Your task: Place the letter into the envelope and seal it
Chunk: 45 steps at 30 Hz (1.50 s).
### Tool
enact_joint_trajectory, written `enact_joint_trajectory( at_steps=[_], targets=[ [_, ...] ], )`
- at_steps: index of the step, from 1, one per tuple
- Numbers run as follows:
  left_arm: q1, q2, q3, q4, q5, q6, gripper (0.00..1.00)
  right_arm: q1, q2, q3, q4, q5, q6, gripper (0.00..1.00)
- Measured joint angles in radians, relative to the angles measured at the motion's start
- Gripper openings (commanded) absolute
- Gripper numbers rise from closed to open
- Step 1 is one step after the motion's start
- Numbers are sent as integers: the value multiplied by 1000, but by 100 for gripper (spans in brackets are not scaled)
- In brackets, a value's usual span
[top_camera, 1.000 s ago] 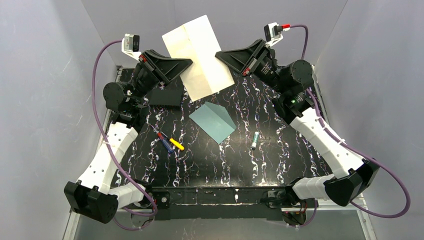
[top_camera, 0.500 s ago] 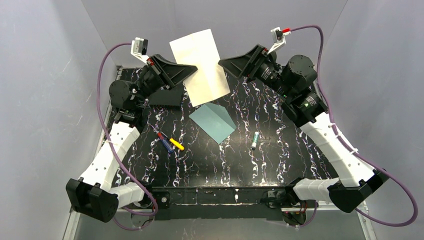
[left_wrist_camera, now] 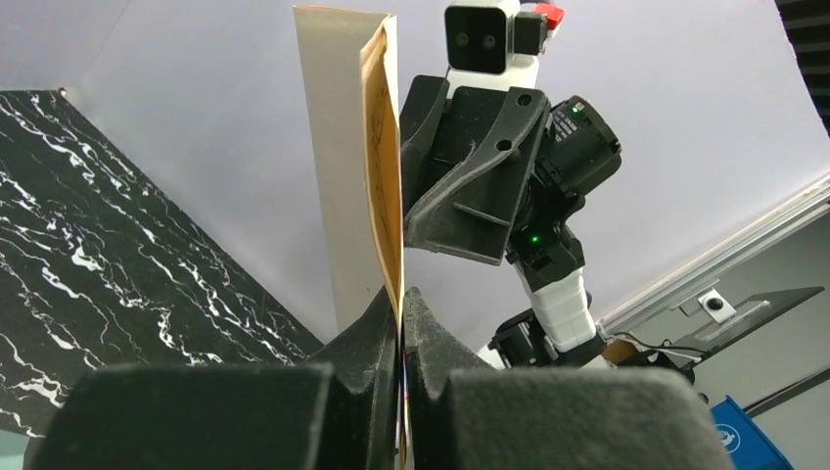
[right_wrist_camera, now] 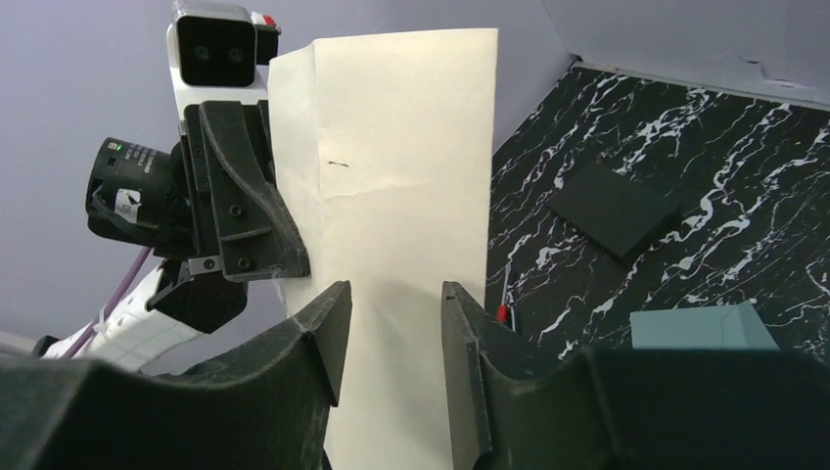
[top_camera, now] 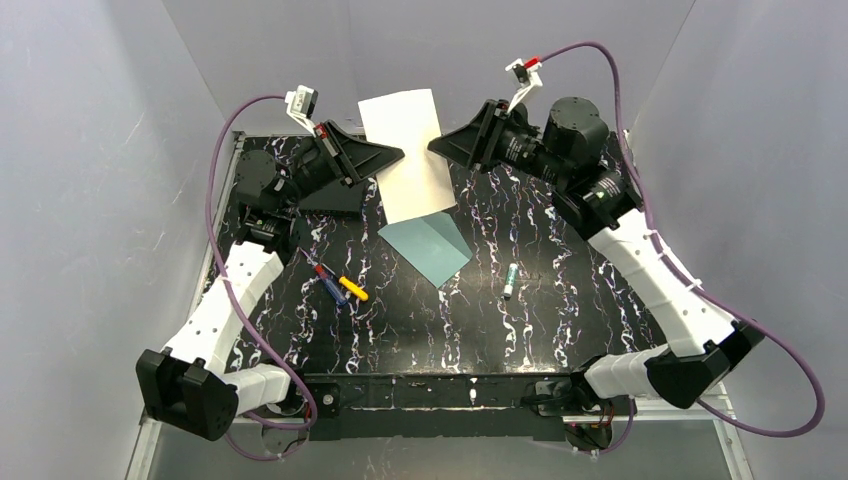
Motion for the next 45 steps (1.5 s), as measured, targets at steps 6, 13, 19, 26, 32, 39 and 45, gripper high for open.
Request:
enact_joint_trajectory(
  at_steps=[6,13,19,26,32,39,45],
  targets=[
    [0,13,0,-9,23,2,0,0,31,-10,31,-78,35,47],
    [0,13,0,-9,66,4,0,0,39,-78,187,-148,142,77],
    [0,29,2,-9,100,5,0,0,63,-129,351,-179,237,78],
    [0,42,2,-9,119,2,0,0,88,-127,394,-181,247,68],
    [0,45,2,-9,129,-1,0,2,116,-119,411,-191,252,49],
    [0,67,2,-8,133,-6,0,2,123,-117,470,-206,277,21],
    [0,76,2,-8,126,-16,20,2,123,-117,492,-205,286,7]
  ],
)
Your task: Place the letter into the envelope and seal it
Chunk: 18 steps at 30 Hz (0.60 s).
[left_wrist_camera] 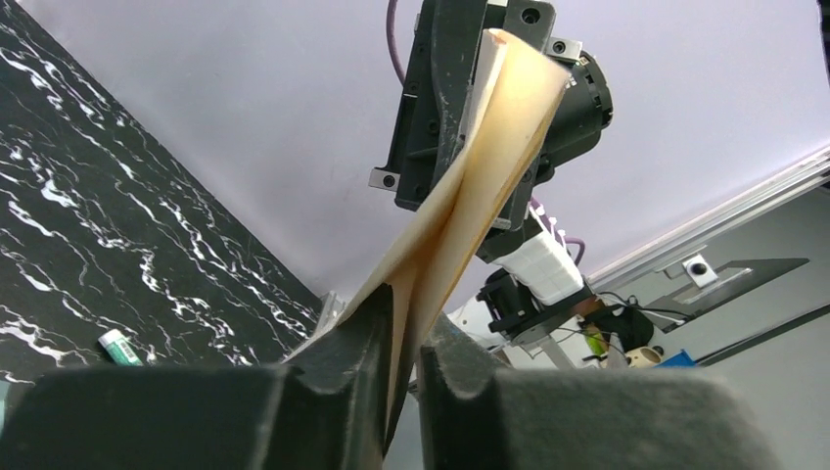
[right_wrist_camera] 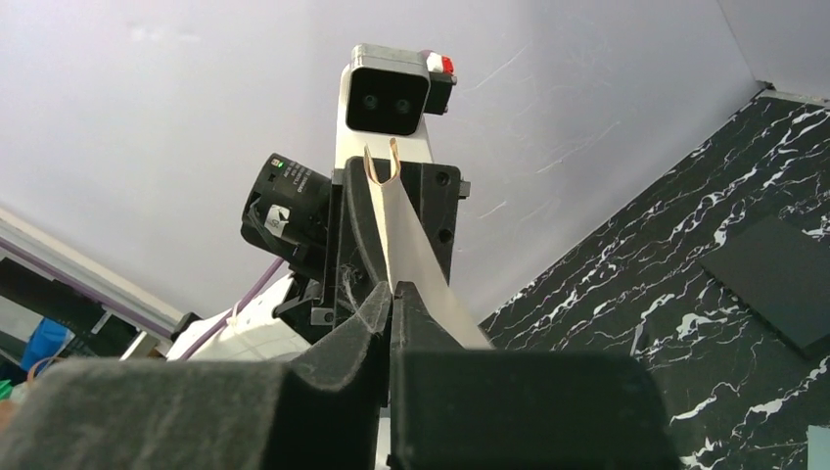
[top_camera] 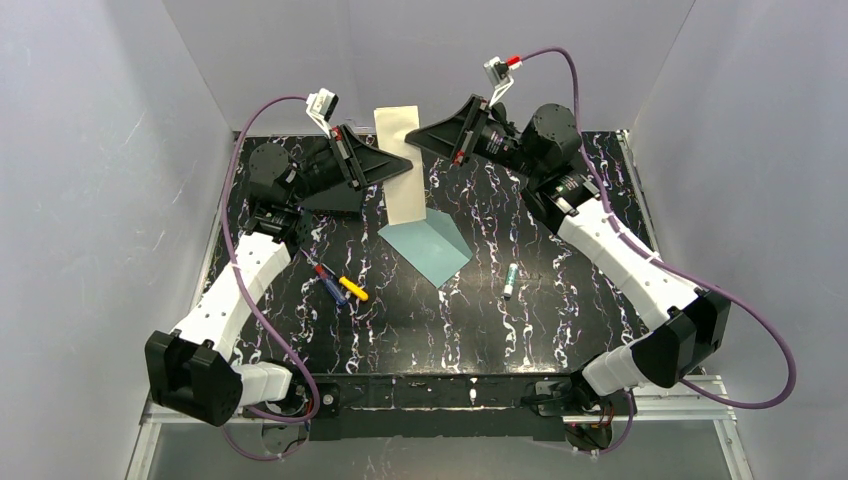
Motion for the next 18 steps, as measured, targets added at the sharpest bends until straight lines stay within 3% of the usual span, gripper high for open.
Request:
enact_joint_trajectory(
  at_steps=[11,18],
  targets=[
    [29,-61,4,-122,-43,94,80,0,-12,0,12,63,-2,1],
    [54,-146,4,-201,-68,205,93,0,-19,36,34,14,28,1]
  ],
)
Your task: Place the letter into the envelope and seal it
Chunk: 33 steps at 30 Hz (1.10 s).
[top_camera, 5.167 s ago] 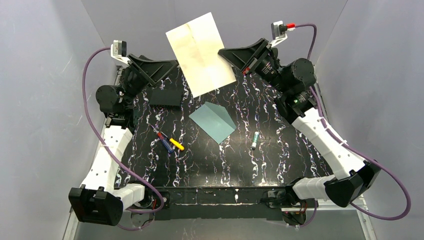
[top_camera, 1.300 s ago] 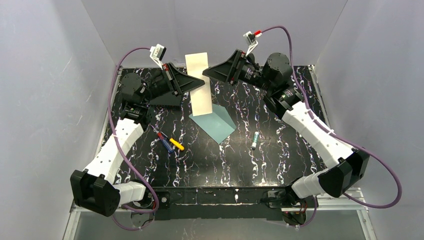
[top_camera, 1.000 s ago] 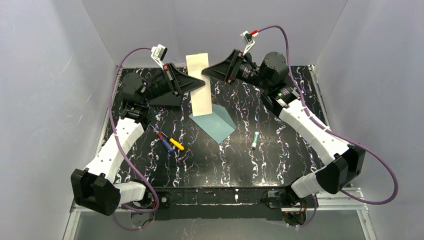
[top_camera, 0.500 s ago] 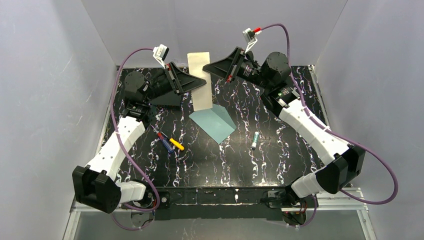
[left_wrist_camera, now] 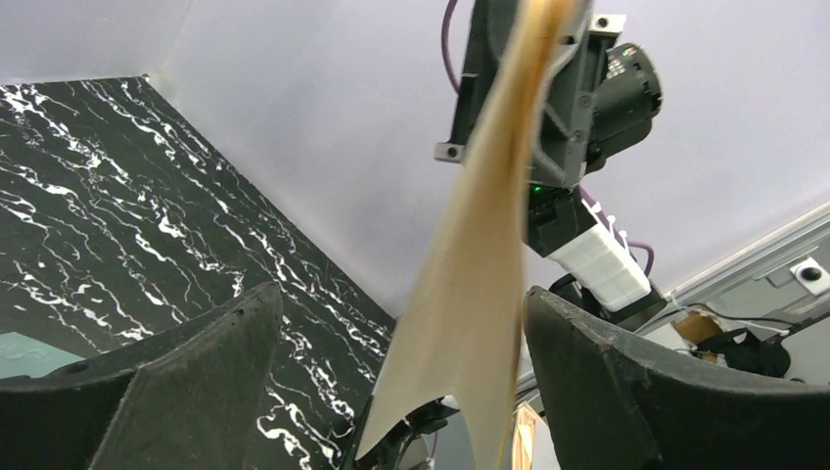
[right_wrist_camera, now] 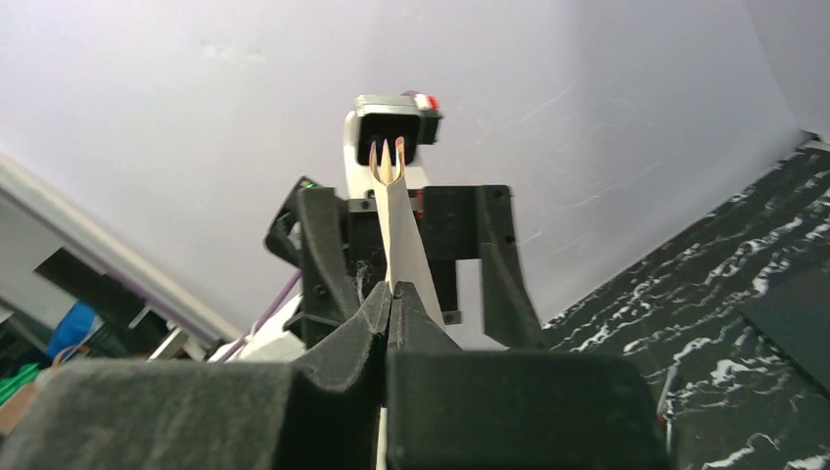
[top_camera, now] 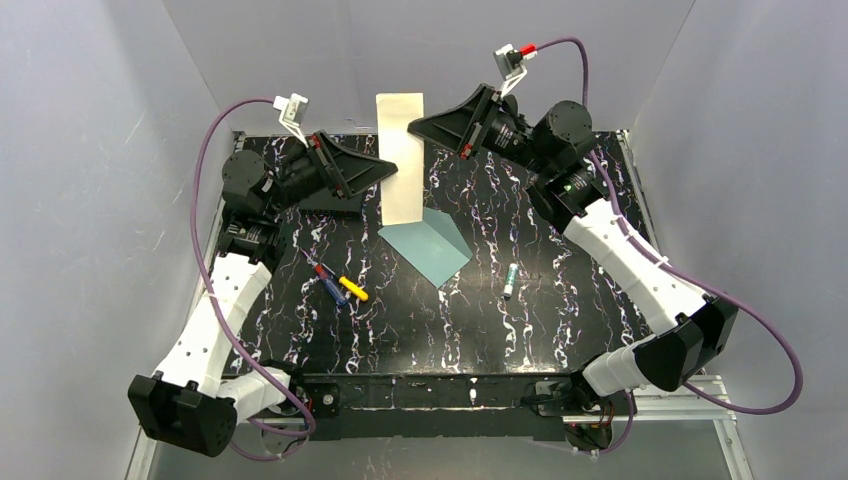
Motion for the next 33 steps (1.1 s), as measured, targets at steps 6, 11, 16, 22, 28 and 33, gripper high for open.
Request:
enact_joint_trajectory(
  at_steps=[6,11,16,22,28,33],
  targets=[
    [0,8,23,-44,26,47,83,0,0,9,71,-78,69,1],
    [0,21,56,-57,61,41,59,0,1,8,88,-95,108,1],
    [0,23,76,-50,88,6,48,2,19,7,118,-102,135,1],
    [0,23,76,-32,111,-46,16,8,44,-7,125,-101,146,1],
    [0,23,76,-14,123,-67,0,10,45,-21,106,-96,137,37],
    [0,23,76,-14,103,-79,0,10,37,-64,85,-106,97,47]
  ],
)
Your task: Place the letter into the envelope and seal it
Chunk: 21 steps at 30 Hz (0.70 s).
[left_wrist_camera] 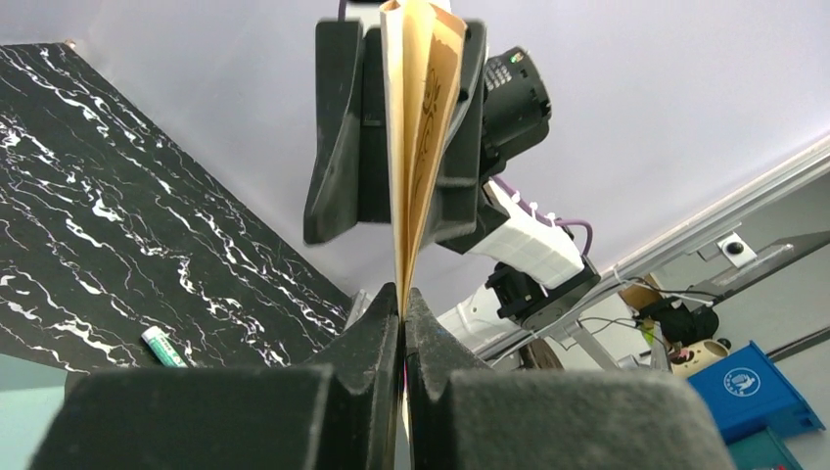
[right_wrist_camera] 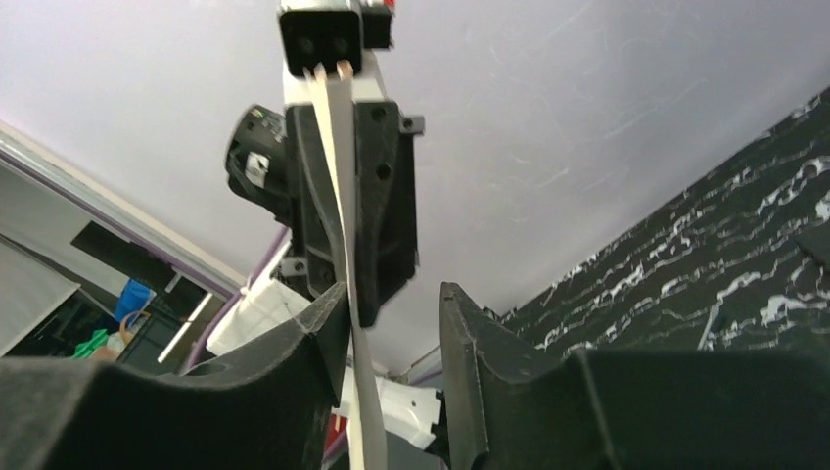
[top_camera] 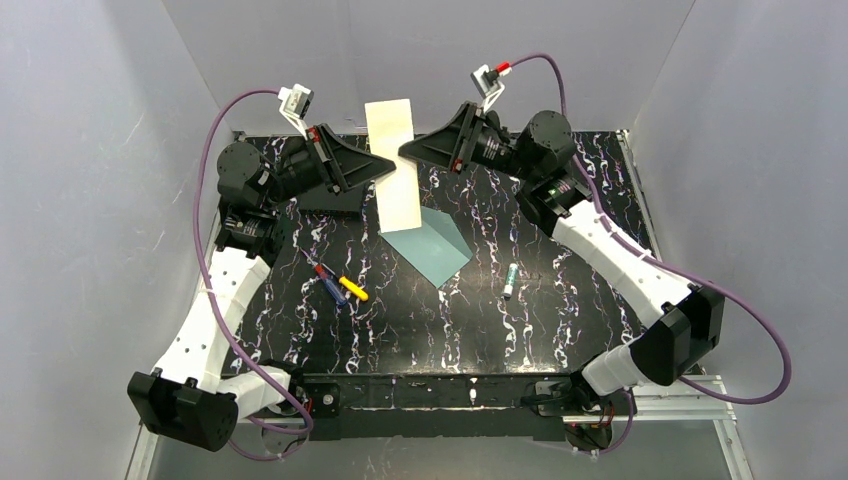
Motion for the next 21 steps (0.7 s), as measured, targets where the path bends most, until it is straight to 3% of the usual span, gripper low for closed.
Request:
enact_joint_trajectory(
  at_steps=[9,14,17,18,19,21],
  targets=[
    [0,18,0,0,-54,-24,0,2,-53,-88,-14,-95,-39,41],
    [0,21,0,0,-74,-39,0,11,-59,-88,-10,-139,-47,22],
    [0,21,1,0,-77,-46,0,18,-58,-88,-11,-145,-48,4],
    [0,21,1,0,-77,-47,7,18,-58,-88,-11,-145,-51,1],
    [0,21,3,0,-77,-51,22,19,-58,-88,-12,-141,-50,1],
    [0,21,6,3,-85,-52,36,19,-58,-89,-13,-124,-48,1]
  ],
)
